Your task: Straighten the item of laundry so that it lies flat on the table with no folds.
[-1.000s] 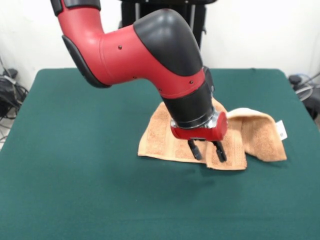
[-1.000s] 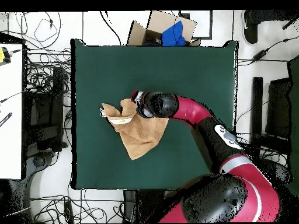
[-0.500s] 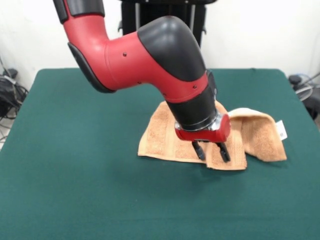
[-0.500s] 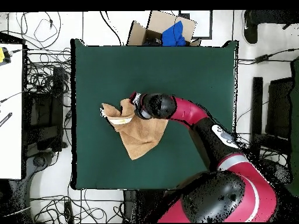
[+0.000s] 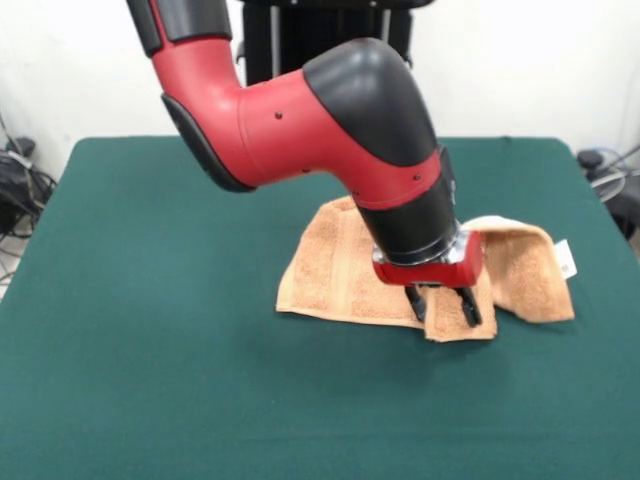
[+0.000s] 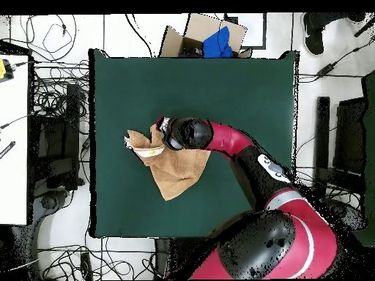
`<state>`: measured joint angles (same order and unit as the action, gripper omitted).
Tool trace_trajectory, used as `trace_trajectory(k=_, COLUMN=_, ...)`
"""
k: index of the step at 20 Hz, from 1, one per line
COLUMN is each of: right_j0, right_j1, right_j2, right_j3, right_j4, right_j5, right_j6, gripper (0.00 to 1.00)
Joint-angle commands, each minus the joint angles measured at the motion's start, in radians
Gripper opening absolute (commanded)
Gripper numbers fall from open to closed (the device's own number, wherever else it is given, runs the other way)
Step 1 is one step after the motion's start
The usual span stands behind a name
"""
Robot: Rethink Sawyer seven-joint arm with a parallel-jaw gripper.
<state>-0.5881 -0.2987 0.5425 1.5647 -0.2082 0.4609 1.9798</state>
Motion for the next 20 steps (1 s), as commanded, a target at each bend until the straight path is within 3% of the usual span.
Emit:
trace_trajectory(k=1, right_j0=0.035, right_j1=0.03, right_j2=0.004, right_j3=0.037, right_j4=0.043, right_j5=-0.07, right_j6=0.133, gripper=1.0)
trace_trajectory(k=8, right_j0=0.031, right_j1=0.017, right_j2=0.004, right_j3=0.036, right_j4=0.049, right_j5=-0.05, right_j6=0.122, gripper=1.0)
trace_trajectory(k=9, right_j0=0.029, right_j1=0.022, right_j2=0.007, right_j3=0.035, right_j4=0.048, right_j5=-0.046, right_j6=0.114, gripper=0.0)
trace_trajectory(k=13, right_j0=0.039, right_j1=0.011, right_j2=-0.004, right_j3=0.032, right_j4=0.042, right_j5=-0.093, right_j6=0.14, gripper=0.0)
trace_trajectory(k=20, right_j0=0.031, right_j1=0.009, right_j2=0.001, right_j3=0.026, right_j4=0.057, right_j5=-0.066, right_j6=0.132, gripper=0.0)
